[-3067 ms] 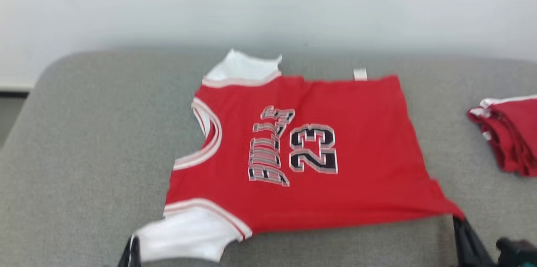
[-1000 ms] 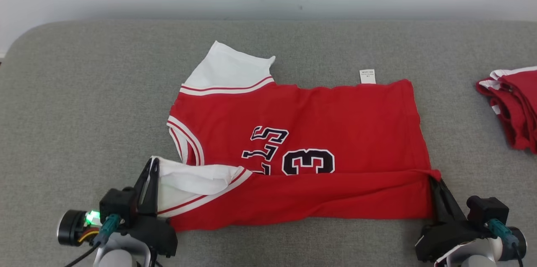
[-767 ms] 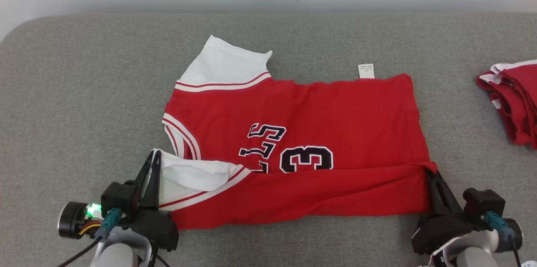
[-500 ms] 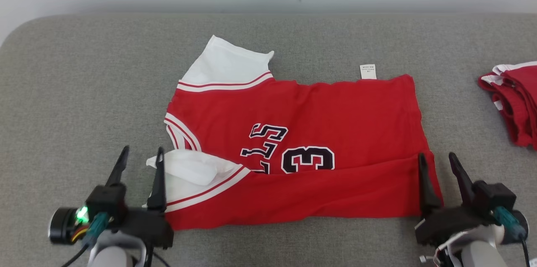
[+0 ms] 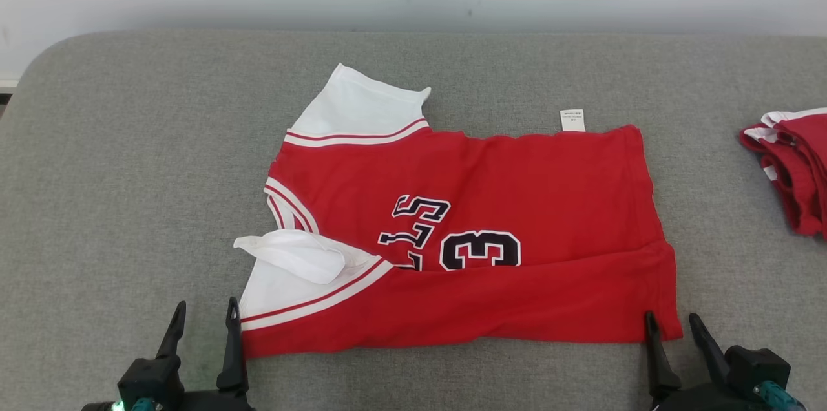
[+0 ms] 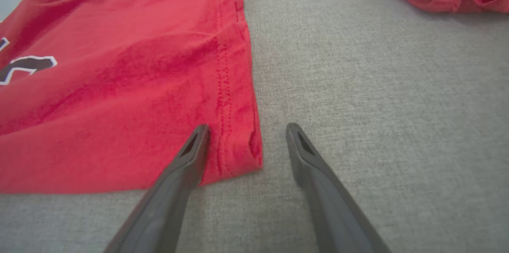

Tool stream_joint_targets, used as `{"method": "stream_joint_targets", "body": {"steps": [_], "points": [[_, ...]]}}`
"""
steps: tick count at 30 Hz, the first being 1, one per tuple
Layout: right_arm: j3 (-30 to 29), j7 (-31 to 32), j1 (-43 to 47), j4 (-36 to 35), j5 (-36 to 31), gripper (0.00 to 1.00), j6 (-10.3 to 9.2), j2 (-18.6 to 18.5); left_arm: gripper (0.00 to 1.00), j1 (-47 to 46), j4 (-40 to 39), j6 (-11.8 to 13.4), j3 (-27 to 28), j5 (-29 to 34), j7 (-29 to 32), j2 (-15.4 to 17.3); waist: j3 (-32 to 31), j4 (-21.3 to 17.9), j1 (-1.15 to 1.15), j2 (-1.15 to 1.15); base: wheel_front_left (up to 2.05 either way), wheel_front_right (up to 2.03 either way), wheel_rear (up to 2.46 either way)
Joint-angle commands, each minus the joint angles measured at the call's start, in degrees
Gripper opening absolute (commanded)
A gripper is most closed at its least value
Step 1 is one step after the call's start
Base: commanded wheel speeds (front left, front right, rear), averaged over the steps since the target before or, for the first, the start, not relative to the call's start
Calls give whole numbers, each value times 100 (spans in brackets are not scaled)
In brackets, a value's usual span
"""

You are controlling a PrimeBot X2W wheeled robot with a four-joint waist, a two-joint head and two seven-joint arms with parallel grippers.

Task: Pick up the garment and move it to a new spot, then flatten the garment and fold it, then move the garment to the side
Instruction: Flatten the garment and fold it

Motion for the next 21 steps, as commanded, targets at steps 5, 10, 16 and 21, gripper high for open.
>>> {"method": "stream_joint_targets", "body": {"steps": [5,10,16,21], "points": [[374,52,-145,737,186,25,-18,-49,100,39,28,15,-65,-101,-17,-9,3,57,0,0,0,0,0],[597,57,-327,828,422,0,-18,-216,100,-66,192,42,-92,-237,-17,-10,45,74,0,0,0,0,0],[564,11,-294,190,576,0,-18,-298,100,18,427,-52,-228,-457,-17,-6,44,10,0,0,0,0,0],[597,7,-228,-173,623,0,-18,-343,100,50,699,-116,-403,-724,-17,-9,49,-41,0,0,0,0,0]]}}
